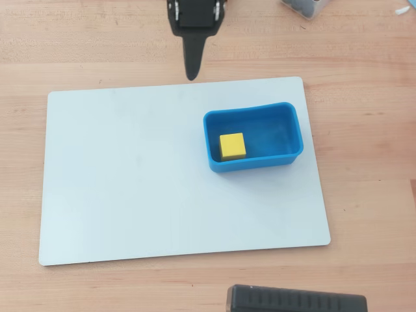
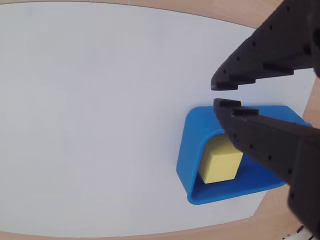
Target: Pick up yellow cube and drop it in the blue rectangular bin
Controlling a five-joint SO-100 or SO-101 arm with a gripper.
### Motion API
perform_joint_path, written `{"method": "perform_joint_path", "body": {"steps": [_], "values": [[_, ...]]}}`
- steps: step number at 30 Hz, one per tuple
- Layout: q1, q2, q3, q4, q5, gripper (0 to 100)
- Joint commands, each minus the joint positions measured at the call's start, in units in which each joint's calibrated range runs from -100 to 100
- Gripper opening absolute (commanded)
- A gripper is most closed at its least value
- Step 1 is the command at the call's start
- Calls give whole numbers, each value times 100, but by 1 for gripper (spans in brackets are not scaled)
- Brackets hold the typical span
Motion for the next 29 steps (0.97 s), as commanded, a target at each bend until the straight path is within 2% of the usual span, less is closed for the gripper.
{"method": "perform_joint_path", "body": {"steps": [1,9,19,25,29], "values": [[243,-1160,871,-581,103,0],[278,-2907,2444,-969,161,0],[252,-3622,3025,-986,195,0],[235,-4802,3307,-515,220,0],[243,-4802,3316,-507,220,0]]}}
